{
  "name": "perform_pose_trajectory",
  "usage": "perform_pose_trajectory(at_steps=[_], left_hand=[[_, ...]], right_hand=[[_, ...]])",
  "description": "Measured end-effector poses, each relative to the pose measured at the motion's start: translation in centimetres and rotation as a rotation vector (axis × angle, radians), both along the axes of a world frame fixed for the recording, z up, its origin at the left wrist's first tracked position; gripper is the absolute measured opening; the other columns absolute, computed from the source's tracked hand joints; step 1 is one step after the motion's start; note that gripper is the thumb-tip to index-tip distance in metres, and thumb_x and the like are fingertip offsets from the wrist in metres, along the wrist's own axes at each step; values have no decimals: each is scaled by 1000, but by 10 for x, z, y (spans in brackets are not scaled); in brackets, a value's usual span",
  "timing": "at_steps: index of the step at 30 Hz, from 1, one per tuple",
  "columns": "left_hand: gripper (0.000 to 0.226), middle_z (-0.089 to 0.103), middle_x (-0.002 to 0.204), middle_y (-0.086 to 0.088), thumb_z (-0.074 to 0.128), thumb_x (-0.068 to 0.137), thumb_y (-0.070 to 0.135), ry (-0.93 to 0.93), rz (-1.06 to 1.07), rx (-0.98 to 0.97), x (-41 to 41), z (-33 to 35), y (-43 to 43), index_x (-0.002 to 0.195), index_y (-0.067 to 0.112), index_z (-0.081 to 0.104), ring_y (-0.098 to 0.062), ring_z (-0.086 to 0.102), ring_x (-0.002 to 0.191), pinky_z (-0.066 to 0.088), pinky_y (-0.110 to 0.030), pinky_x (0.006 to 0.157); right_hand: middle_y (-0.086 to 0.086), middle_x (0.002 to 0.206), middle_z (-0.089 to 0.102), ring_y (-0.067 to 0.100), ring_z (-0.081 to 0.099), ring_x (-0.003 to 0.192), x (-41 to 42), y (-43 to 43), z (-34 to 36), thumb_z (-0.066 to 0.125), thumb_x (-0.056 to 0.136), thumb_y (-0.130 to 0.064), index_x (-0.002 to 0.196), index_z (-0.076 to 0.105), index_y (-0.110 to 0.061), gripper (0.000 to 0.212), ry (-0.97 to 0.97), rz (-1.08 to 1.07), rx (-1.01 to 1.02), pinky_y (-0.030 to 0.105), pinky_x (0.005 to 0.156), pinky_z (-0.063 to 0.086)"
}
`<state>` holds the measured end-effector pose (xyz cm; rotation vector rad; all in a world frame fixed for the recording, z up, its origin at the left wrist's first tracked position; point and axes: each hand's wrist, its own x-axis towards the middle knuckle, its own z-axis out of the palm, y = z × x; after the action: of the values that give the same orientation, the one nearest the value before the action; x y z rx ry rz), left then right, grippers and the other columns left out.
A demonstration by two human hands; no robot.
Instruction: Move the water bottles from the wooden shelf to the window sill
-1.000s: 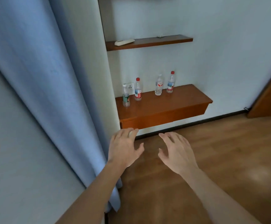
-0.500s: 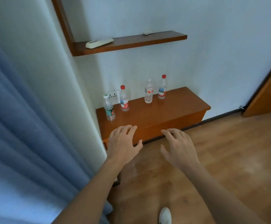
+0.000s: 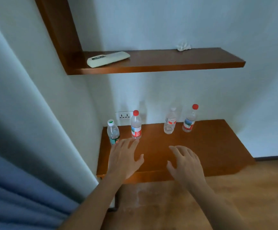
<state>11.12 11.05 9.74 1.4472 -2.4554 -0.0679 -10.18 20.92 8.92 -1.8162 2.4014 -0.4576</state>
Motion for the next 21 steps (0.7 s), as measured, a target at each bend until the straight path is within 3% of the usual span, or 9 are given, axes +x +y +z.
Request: perform_pose_trajectory(at_steps=[4,9,14,21], left_hand=[[59,49,146,8,47,89,63,2,156,46,18,-12,-37,140,34,45,-17,43,137,36,-42,114],[50,62,123,6,57,82,57,21,284,34,43,-32,-75,123,29,57,-16,56,117,44,-37,102],[54,65,117,3,62,78,60,56,392,108,55,-61,-111,119,25,59,-18,59,112,49,-38,96],[82,44,147,2,56,82,70,82,489,342,54,-85,-153,146,24,33,-16,41,136,40,-33,110]], right_hand=[[-9,149,46,17,40,142,4,-63,-17,51,92,-58,146,39,-36,60,-41,111,2,41,118,34],[-5,146,50,18,45,137,13,-131,-32,56,91,-54,145,41,-33,60,-75,173,10,43,114,40],[-3,141,54,19,53,129,8,-184,-53,61,89,-51,143,43,-30,61,-116,160,50,44,106,48],[4,148,47,24,51,131,-1,-239,-85,68,85,-54,148,36,-27,75,-259,106,178,45,104,49]])
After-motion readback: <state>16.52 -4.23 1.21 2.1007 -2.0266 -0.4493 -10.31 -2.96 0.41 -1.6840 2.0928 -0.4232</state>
